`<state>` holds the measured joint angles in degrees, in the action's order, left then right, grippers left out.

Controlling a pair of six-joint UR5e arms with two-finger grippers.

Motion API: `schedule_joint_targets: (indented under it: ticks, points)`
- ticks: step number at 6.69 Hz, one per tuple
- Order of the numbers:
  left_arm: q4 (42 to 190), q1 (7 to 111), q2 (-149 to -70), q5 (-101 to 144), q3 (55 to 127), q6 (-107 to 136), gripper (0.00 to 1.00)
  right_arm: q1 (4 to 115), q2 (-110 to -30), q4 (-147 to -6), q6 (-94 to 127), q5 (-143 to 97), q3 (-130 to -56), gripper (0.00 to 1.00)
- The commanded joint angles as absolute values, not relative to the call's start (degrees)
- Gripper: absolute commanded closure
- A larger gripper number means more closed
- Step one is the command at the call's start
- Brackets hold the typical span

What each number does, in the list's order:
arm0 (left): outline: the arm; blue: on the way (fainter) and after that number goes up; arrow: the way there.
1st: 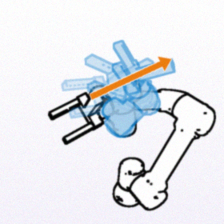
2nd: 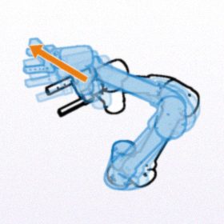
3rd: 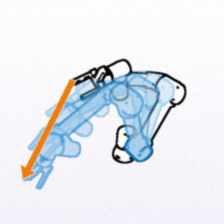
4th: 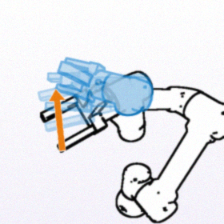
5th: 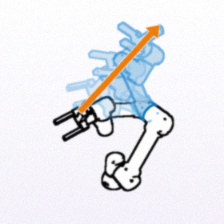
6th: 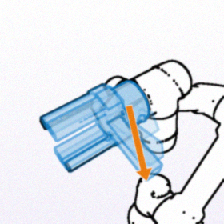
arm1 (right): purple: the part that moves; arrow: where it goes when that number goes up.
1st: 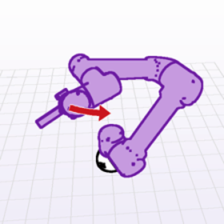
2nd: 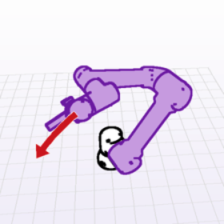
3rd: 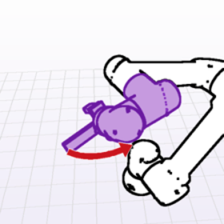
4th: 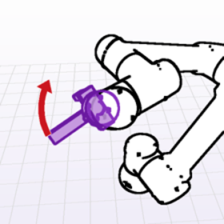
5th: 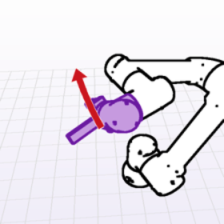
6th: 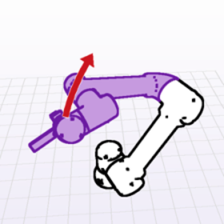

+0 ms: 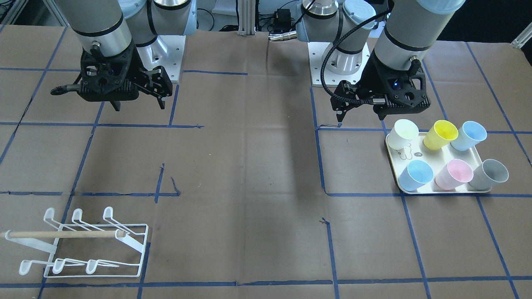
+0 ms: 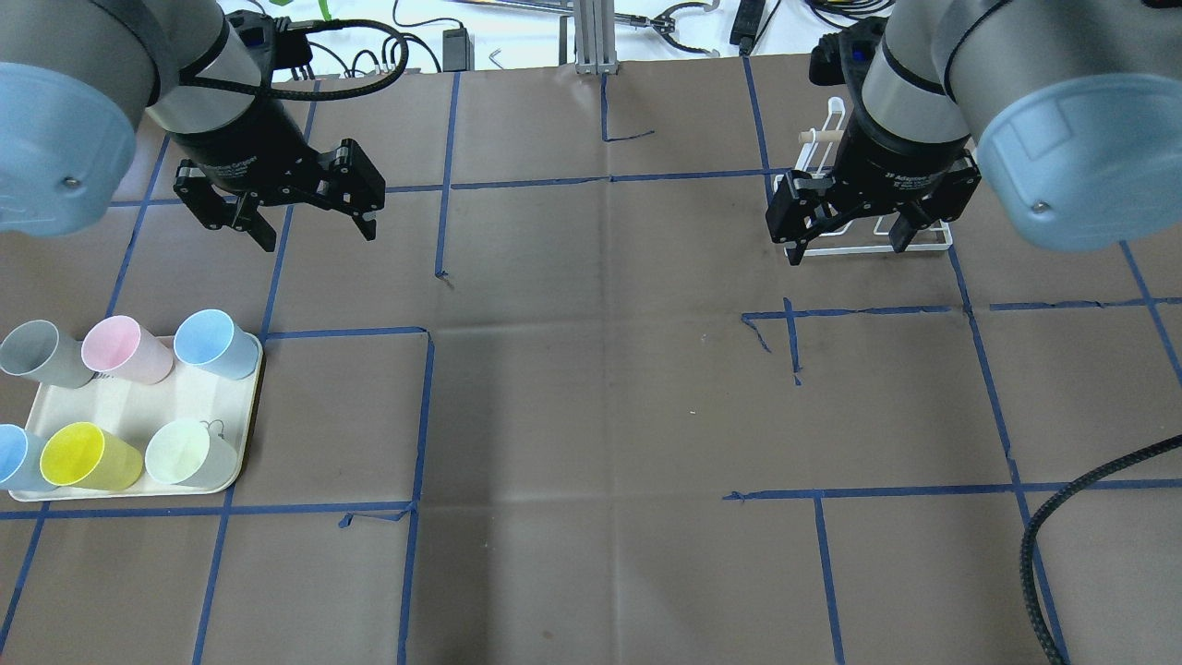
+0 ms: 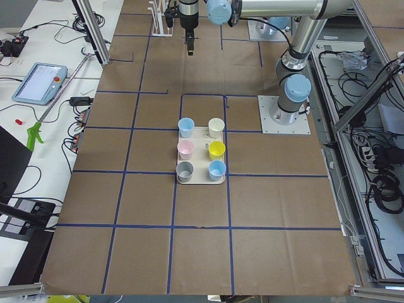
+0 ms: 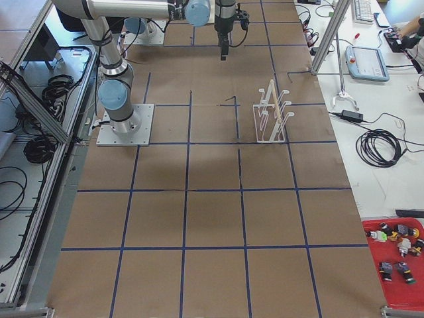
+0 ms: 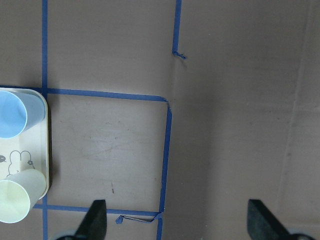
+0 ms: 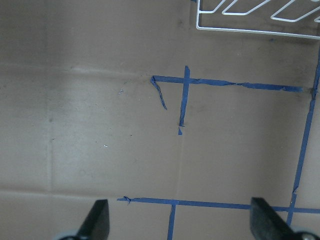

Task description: Transfer IKEA cup to right arm and place on rack

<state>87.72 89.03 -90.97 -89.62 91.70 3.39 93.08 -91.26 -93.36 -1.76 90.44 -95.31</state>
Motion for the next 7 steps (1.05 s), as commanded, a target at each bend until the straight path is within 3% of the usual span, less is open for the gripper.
schedule_joint_targets:
  ticks: [1,4,7]
  points:
    - [87.71,88.95,-90.88,-90.00,91.93,2.64,0.00,93.08,-91.23,-93.34,-1.67,90.61,-95.45,0.00]
    - [87.80,87.46,-90.53,-90.26,92.02,2.55,0.00,93.08,-90.45,-93.43,-1.23,90.18,-95.89,0.00]
    - [87.63,79.22,-88.43,-90.18,95.70,-8.23,0.00,93.08,-90.44,-93.60,-1.41,90.62,-96.85,0.00]
